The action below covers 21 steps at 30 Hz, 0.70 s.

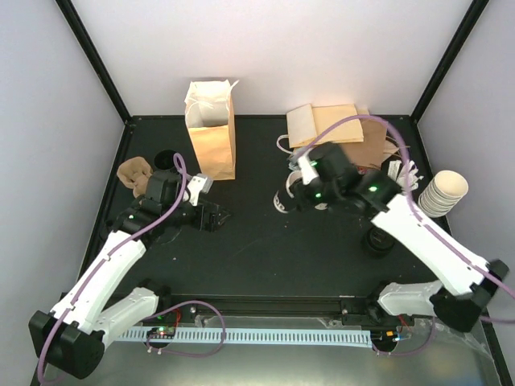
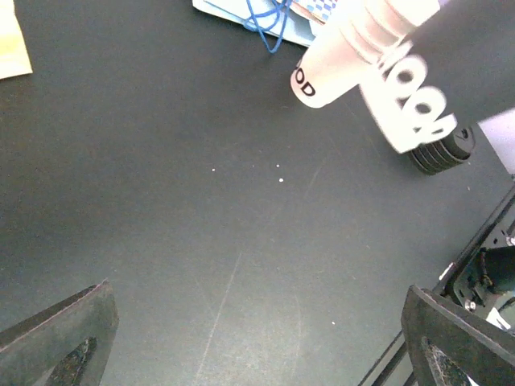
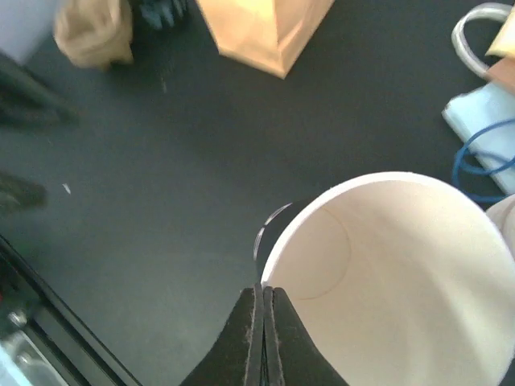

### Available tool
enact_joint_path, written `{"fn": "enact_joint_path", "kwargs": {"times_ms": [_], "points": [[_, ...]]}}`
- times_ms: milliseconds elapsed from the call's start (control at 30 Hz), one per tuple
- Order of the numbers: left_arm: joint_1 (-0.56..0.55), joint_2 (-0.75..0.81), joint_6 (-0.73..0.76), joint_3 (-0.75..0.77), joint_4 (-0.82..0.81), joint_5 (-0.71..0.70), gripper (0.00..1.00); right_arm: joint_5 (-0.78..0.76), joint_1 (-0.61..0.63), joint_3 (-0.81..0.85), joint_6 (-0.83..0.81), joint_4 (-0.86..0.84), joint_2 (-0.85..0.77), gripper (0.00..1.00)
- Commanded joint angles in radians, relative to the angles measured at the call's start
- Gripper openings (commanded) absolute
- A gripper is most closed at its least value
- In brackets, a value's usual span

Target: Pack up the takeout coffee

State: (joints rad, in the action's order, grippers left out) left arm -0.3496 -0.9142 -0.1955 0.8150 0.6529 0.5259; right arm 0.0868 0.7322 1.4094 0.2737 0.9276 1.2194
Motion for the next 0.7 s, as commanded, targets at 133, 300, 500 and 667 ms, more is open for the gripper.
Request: {"fn": "enact_joint_path", "kwargs": {"times_ms": [133, 300, 500, 667], "points": [[-0.005, 0.038, -0.016, 0.004, -0.012, -0.095, 0.99, -0.365, 0.230, 0.029, -0.038, 0.031, 0.196, 0.01], [-0.003, 0.047, -0.023, 0.010, 0.005, -0.147, 0.99, -0.402, 0.277, 0.129, -0.147, -0.009, 0.390, 0.01], [0.014, 0.070, -0.116, -0.029, 0.036, -0.307, 0.99, -0.426, 0.297, 0.205, -0.227, -0.064, 0.539, 0.01], [0.038, 0.072, -0.133, -0.029, 0.044, -0.307, 0.99, -0.398, 0.299, 0.250, -0.255, -0.120, 0.611, 0.01]]}}
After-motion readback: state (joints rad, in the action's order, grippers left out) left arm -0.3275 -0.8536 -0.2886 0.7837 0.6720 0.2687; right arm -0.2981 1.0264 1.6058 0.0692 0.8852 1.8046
